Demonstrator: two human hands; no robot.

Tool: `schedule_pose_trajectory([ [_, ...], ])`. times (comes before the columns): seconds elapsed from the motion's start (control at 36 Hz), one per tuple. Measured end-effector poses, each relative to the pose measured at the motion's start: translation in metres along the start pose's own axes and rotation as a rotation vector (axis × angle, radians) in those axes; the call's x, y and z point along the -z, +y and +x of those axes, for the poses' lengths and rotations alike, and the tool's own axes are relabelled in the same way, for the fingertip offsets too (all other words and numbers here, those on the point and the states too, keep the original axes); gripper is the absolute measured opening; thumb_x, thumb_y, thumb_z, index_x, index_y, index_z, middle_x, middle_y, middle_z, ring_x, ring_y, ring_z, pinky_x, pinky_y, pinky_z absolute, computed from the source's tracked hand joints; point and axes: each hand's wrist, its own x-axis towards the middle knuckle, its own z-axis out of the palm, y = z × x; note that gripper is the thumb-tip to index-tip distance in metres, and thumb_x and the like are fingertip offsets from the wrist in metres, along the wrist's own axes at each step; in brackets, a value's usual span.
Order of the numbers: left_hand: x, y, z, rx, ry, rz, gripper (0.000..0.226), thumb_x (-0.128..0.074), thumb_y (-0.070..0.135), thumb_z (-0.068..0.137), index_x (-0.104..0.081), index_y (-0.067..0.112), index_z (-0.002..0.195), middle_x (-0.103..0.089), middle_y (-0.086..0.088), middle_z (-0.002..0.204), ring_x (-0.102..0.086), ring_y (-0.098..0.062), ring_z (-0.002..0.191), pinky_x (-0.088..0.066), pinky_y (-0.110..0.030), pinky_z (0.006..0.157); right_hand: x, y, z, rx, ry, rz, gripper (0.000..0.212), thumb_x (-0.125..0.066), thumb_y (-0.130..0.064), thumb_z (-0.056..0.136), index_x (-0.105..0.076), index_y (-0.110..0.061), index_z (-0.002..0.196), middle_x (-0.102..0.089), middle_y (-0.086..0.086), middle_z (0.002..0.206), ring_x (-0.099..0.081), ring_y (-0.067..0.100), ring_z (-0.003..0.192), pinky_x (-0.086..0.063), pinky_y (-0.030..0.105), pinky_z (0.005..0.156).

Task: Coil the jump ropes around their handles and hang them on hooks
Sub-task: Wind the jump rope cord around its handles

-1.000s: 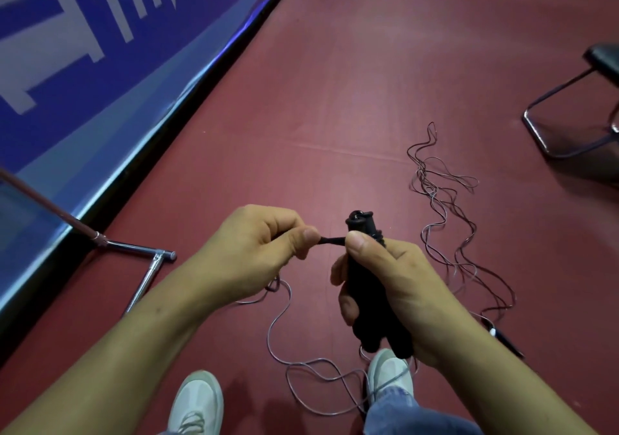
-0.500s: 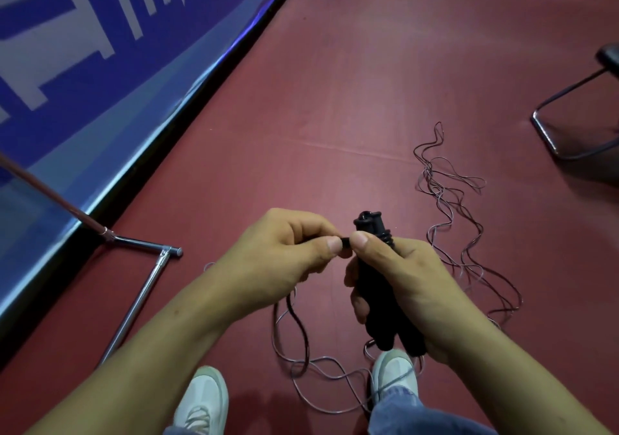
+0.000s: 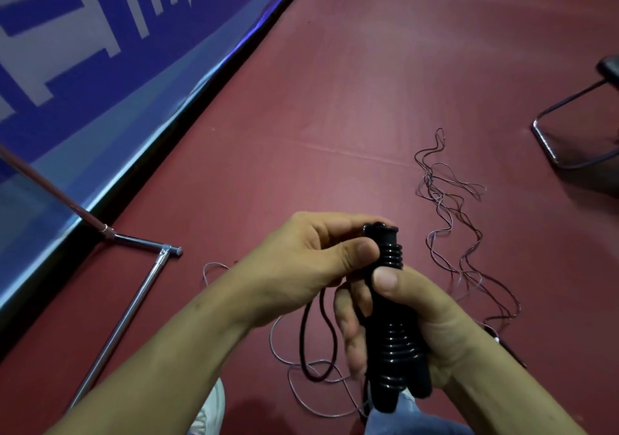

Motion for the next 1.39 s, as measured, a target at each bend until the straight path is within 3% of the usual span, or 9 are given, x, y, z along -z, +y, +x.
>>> schedule_pose_trajectory([
  [0.17,-0.004,-0.002,-0.002,0.029,-0.025,-0.17,0.031,-0.065,0.024,0.091,-0.062,0.004,0.114,-0.069,-0.026,0.12,-0.07,-0.025,0.069,-0.057,-0.033,0.061,-0.004,-0.004,0.002,0.002,0.252,-0.253,0.031,-0.081,-0.037,0.063,-0.065,-0.011,0.064,-0.061,0.017,0.062,-0.059,0.023,0.05,-0.05,0.027,0.052],
  [0.31,-0.002,-0.012,0.004,0.022,0.246,-0.101,0.026,-0.075,0.032,0.086,-0.073,0.009,0.098,-0.064,-0.042,0.101,-0.046,-0.031,0.071,-0.037,-0.035,0.061,-0.015,-0.011,0.01,0.032,0.506,-0.427,0.033,-0.085,-0.033,0.077,-0.072,-0.003,0.076,-0.07,0.023,0.074,-0.065,0.028,0.051,-0.054,0.034,0.048],
  [0.36,-0.001,-0.015,0.007,0.026,0.368,-0.096,0.014,-0.077,0.02,0.086,-0.073,0.008,0.094,-0.064,-0.03,0.079,-0.044,-0.025,0.067,-0.036,-0.029,0.058,-0.011,-0.01,0.014,0.071,0.594,-0.635,0.039,-0.086,-0.041,0.076,-0.073,-0.004,0.082,-0.074,0.017,0.077,-0.068,0.027,0.062,-0.059,0.047,0.059],
  [0.47,-0.003,-0.019,0.01,-0.041,0.498,-0.003,0.01,-0.074,0.006,0.089,-0.069,0.008,0.097,-0.068,0.007,0.061,-0.05,0.001,0.044,-0.039,-0.011,0.049,-0.009,0.002,0.02,0.078,0.604,-0.982,0.024,-0.077,-0.031,0.079,-0.064,-0.017,0.094,-0.061,-0.004,0.069,-0.055,0.011,0.06,-0.046,0.034,0.057],
  [0.64,-0.006,-0.012,0.01,-0.019,0.415,-0.082,0.015,-0.064,0.007,0.096,-0.071,0.008,0.11,-0.056,0.011,0.055,-0.038,-0.004,0.045,-0.034,-0.017,0.048,-0.002,0.009,0.027,0.151,0.717,-0.651,0.018,-0.06,-0.012,0.089,-0.052,-0.002,0.077,-0.049,0.011,0.062,-0.044,0.025,0.057,-0.036,0.04,0.053],
  [0.81,0.004,-0.008,-0.002,0.078,0.383,-0.134,0.013,-0.061,0.009,0.098,-0.068,-0.001,0.099,-0.068,-0.025,0.086,-0.032,-0.007,0.042,-0.027,-0.021,0.043,0.001,-0.012,0.022,0.303,0.791,-0.519,0.021,-0.06,-0.005,0.094,-0.057,-0.011,0.074,-0.05,0.015,0.063,-0.043,0.028,0.059,-0.035,0.033,0.049],
  [0.97,0.023,-0.006,-0.004,-0.034,0.397,0.178,0.02,-0.073,0.031,0.085,-0.081,0.014,0.091,-0.058,0.005,0.057,-0.04,-0.009,0.052,-0.035,-0.019,0.05,-0.003,-0.014,0.02,0.264,0.706,-0.449,0.008,-0.055,-0.002,0.096,-0.054,-0.005,0.089,-0.046,0.014,0.067,-0.042,0.023,0.055,-0.033,0.03,0.046],
  [1.08,0.023,-0.005,-0.007,-0.031,0.364,0.176,0.031,-0.074,0.04,0.073,-0.081,0.013,0.085,-0.046,-0.004,0.058,-0.035,-0.017,0.057,-0.031,-0.025,0.052,-0.001,-0.011,0.023,0.271,0.721,-0.461,0.018,-0.058,-0.005,0.096,-0.054,-0.009,0.079,-0.047,0.013,0.064,-0.041,0.024,0.056,-0.033,0.031,0.048],
  [1.39,0.028,-0.006,-0.004,0.043,0.275,0.119,0.024,-0.084,0.033,0.076,-0.076,0.01,0.073,-0.047,-0.001,0.053,-0.034,-0.017,0.053,-0.025,-0.03,0.053,-0.007,-0.008,0.016,0.132,0.473,-0.141,0.057,-0.076,-0.066,0.062,-0.062,-0.013,0.079,-0.048,0.007,0.063,-0.043,0.019,0.047,-0.032,0.025,0.047],
])
